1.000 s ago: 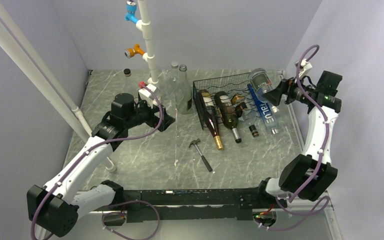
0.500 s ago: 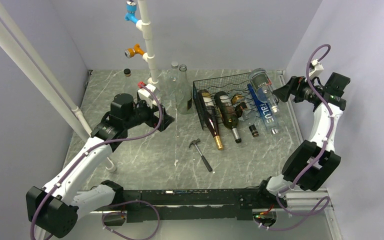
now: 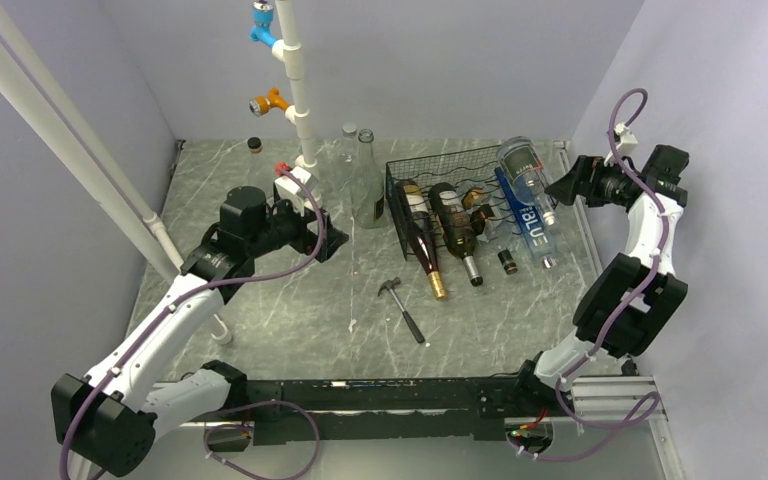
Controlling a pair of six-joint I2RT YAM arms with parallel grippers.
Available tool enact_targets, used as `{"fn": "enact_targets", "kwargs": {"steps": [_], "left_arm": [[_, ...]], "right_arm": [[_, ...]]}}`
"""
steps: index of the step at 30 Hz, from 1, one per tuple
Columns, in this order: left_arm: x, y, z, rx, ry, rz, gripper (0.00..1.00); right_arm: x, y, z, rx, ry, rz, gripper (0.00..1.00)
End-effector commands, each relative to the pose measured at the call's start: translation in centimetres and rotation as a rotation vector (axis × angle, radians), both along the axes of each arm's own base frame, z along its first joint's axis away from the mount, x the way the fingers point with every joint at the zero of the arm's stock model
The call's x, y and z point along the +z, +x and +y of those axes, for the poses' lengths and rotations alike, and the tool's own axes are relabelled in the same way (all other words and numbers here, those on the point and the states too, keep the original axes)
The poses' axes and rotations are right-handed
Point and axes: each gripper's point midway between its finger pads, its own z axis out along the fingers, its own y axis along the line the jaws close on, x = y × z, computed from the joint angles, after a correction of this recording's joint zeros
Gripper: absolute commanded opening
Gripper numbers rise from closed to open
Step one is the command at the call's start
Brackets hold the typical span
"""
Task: Take the wine bottle off the wine rack
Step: Pick up the wine bottle from the wine rack.
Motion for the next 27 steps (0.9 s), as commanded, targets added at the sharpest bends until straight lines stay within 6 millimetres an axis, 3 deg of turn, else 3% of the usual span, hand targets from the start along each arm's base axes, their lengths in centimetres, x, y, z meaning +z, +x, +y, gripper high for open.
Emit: {"fn": "enact_targets", "kwargs": {"steps": [1, 17, 27], "left_arm": [[3.4, 0.0, -0.1, -0.008, -0.030, -0.091, 0.99], [3.4, 0.0, 0.0, -0.003, -0.026, -0.094, 0.99], [3.5, 0.0, 0.1, -0.002, -0.025, -0.097, 0.99]], "right_arm": [[-0.6, 0.1, 0.1, 0.018, -0.053, 0.041, 1.00], [-5.2, 1.4, 1.3, -0.013, -0.161, 0.202, 0.95], [-7.0, 1.7, 2.3, -0.013, -0.168, 0.266, 0.85]]}}
